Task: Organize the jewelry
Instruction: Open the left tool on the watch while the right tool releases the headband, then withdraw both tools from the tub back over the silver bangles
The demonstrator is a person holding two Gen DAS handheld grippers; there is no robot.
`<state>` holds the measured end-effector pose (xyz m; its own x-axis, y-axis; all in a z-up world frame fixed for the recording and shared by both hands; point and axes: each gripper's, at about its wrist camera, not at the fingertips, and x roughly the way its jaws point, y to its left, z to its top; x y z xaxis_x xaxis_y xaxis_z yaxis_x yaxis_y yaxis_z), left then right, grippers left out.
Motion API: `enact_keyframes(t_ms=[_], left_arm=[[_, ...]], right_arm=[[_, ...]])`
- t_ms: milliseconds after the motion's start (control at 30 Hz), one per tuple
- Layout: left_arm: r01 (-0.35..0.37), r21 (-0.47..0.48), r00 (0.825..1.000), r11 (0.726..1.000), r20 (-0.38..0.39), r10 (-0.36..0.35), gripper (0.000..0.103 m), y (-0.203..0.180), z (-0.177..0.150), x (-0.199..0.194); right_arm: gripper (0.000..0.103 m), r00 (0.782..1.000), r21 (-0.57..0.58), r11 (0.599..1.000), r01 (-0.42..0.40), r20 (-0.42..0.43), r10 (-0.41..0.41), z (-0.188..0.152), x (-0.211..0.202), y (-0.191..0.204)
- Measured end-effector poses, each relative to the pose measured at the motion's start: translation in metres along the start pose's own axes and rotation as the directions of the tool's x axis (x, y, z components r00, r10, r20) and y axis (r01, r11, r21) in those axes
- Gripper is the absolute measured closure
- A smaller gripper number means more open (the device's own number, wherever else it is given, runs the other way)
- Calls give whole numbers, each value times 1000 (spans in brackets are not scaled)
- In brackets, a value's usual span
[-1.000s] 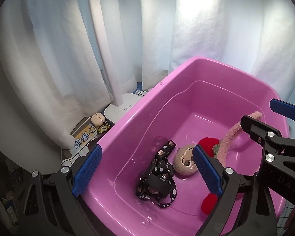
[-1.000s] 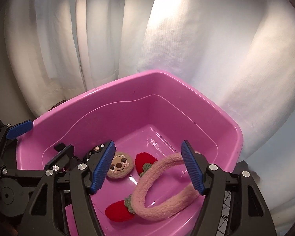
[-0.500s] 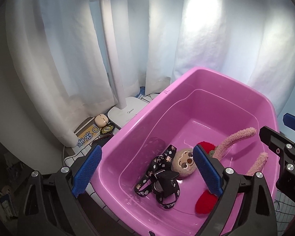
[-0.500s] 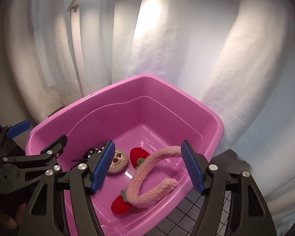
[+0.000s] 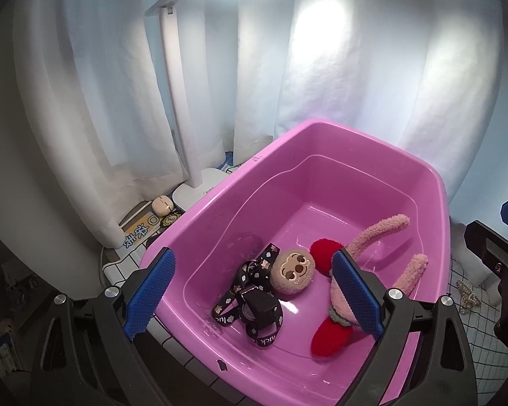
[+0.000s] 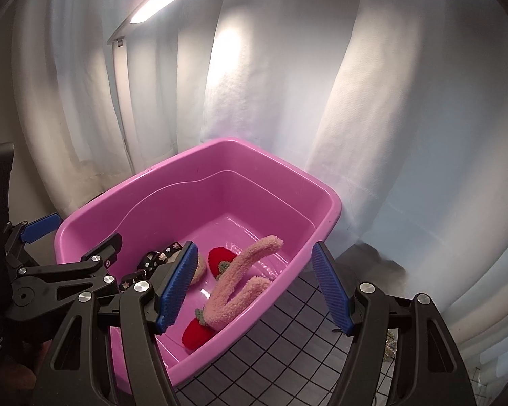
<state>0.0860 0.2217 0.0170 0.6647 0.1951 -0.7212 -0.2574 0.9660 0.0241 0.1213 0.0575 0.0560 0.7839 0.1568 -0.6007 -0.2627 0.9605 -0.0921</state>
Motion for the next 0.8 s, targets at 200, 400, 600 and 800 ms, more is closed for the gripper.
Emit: enact_keyframes(t_ms=[200, 400, 600, 800], left_arm=[[15, 7, 1000, 1000, 13, -15, 11, -16, -3, -16], [36, 27, 999, 999, 23, -36, 11, -38, -7, -33], [65, 55, 997, 996, 34, -67, 11, -65, -14, -51], [95, 91, 994, 991, 44, -99, 11, -96, -21, -66]], right_arm=[[36, 1000, 34, 999, 13, 5, -13, -12, -15, -22], [36, 999, 69, 997, 33, 17, -34, -26, -35, -48], [36, 998, 112, 992, 62, 22, -65, -45, -55, -77], [35, 995, 166, 982, 95, 19, -99, -69, -73, -111]])
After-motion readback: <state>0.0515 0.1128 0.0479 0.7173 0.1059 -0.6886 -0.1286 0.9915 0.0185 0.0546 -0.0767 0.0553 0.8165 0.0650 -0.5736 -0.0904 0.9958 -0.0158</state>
